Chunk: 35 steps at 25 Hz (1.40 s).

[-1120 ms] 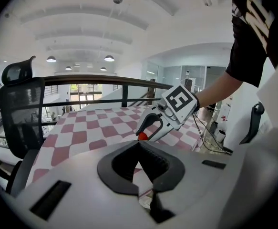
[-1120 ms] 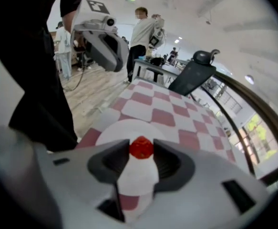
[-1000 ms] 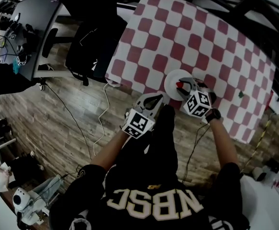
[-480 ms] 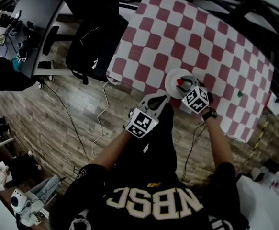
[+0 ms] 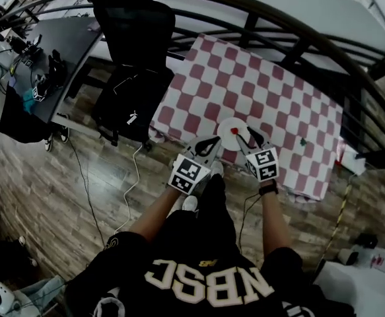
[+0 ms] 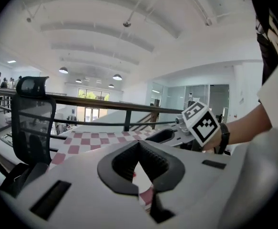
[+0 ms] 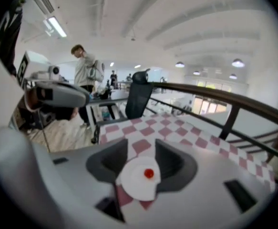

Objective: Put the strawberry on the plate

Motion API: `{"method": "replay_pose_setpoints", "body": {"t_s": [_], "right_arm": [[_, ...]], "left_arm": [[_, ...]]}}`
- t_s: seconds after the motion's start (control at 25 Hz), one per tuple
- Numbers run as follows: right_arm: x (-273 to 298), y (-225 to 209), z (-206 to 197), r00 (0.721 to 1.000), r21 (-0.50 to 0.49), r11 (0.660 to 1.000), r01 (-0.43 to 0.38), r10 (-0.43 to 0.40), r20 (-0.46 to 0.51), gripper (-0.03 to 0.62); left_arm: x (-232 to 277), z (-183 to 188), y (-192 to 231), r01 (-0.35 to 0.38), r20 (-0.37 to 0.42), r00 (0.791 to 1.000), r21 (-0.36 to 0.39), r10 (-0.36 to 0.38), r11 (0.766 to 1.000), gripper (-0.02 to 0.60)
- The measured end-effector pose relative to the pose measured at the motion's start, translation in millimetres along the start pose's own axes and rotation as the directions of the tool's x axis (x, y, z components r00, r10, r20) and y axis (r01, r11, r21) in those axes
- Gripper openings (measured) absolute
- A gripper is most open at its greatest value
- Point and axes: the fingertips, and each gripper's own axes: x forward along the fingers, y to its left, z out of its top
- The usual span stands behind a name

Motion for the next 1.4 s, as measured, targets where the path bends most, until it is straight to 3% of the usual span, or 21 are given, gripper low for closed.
{"method": "replay_pose_setpoints", "body": {"t_s": [0.12, 0.24, 0.36, 0.44, 0.52, 0.68, 0.76, 0.84, 1.04, 1.2, 1.4], "right_arm": [[-45.4, 13.9, 48.8, 0.986, 0.018, 0.995, 0.1, -0.101, 0.133, 0.16], [-92.6, 31.9, 86.6, 0.948, 0.05, 0.982, 0.181, -0.188, 0.255, 0.111], [-141.6, 45.4, 109.8, 0.89, 0.174, 0.956, 0.235, -0.284, 0.356, 0.046], [-172.2, 54.5, 121.1, 0.843, 0.309, 0.924, 0.224, -0.343, 0.415, 0.026], [-197.4, 69.1, 130.2, 0.801, 0.371, 0.903, 0.216, -0.381, 0.461, 0.019], [-229.4, 92.9, 147.8, 0.737, 0.325, 0.897, 0.3, -0.434, 0.519, 0.018], [-242.7, 94.3, 148.4, 0.697, 0.31, 0.872, 0.379, -0.489, 0.525, 0.018], [-251.1, 91.9, 144.0, 0.672, 0.332, 0.852, 0.404, -0.523, 0.524, 0.018], [-261.2, 95.2, 133.5, 0.676, 0.362, 0.847, 0.388, -0.529, 0.513, 0.018], [-254.4, 102.8, 110.2, 0.712, 0.364, 0.857, 0.363, -0.508, 0.484, 0.018], [-261.2, 108.6, 101.2, 0.749, 0.325, 0.879, 0.349, -0.47, 0.468, 0.018]], "left_arm": [[-16.2, 44.0, -5.3, -0.006, 0.088, 0.996, 0.021, 0.005, 1.0, 0.006], [-36.7, 80.2, -18.0, -0.006, 0.169, 0.986, 0.033, 0.0, 0.999, 0.006], [-58.8, 104.6, -32.1, -0.016, 0.226, 0.974, 0.027, 0.01, 1.0, 0.006], [-73.1, 118.4, -40.7, -0.018, 0.261, 0.965, 0.021, 0.012, 1.0, 0.006], [-87.4, 129.5, -50.2, -0.013, 0.293, 0.956, 0.029, 0.004, 0.999, 0.006], [-108.2, 146.6, -63.0, -0.026, 0.345, 0.938, 0.059, 0.004, 0.998, 0.006], [-112.1, 148.6, -69.3, -0.022, 0.359, 0.933, 0.055, 0.001, 0.998, 0.006], [-114.3, 148.3, -76.8, -0.014, 0.365, 0.931, 0.05, -0.006, 0.999, 0.006], [-126.2, 146.4, -91.9, -0.02, 0.379, 0.925, 0.048, 0.0, 0.999, 0.006], [-125.4, 128.9, -98.8, -0.024, 0.382, 0.924, -0.006, 0.024, 1.0, 0.006], [-125.8, 126.3, -117.1, -0.01, 0.439, 0.897, -0.104, 0.055, 0.995, 0.006]]}}
